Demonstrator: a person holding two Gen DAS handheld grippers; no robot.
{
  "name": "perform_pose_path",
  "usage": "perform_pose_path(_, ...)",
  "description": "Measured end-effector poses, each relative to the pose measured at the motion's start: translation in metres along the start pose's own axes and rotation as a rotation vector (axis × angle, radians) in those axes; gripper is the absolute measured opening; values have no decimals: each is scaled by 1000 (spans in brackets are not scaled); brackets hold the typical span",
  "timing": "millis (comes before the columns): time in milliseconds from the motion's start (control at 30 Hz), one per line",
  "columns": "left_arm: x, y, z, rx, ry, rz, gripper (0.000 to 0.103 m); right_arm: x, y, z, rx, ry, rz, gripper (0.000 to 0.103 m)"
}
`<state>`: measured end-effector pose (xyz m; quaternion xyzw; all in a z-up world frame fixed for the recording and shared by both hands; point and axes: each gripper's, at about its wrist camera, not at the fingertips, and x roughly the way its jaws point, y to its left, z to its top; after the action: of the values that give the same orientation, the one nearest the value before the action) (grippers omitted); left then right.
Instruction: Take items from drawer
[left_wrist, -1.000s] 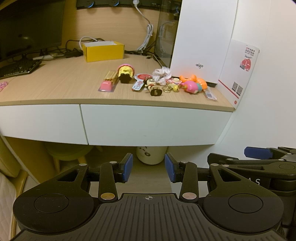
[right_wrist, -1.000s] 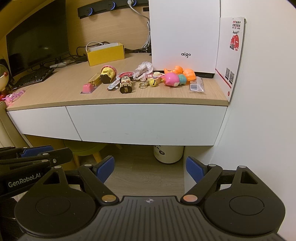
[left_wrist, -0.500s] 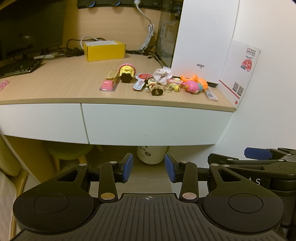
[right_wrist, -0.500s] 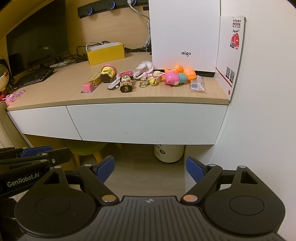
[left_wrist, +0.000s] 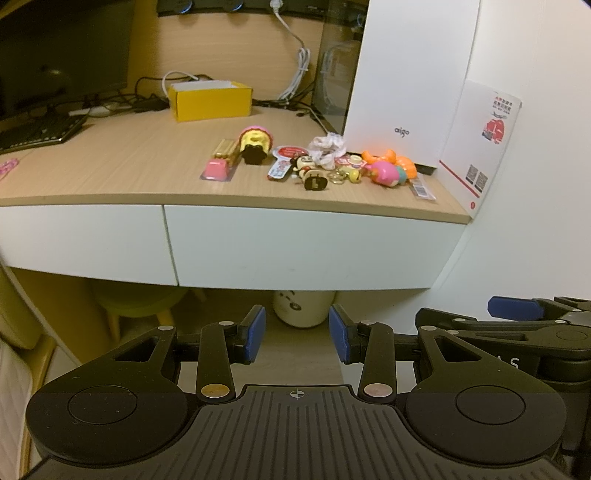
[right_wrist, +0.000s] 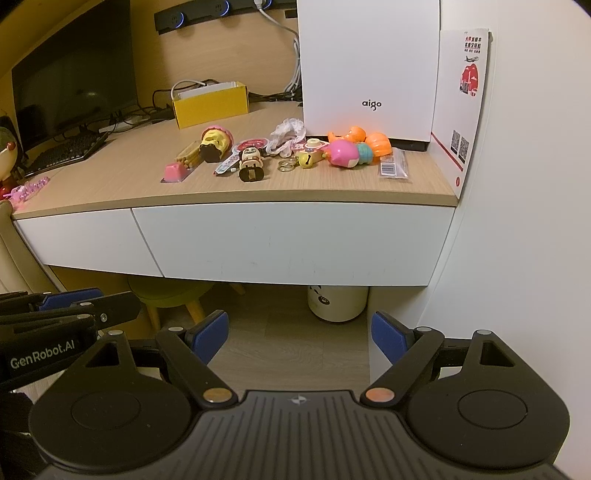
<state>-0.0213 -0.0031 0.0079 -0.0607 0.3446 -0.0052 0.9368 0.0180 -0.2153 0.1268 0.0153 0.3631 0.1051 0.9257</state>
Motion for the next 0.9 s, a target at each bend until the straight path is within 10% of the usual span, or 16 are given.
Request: perform_pose_path(900, 2, -1, -3, -2, 10, 0, 42, 2, 4, -1, 12, 7, -10, 85)
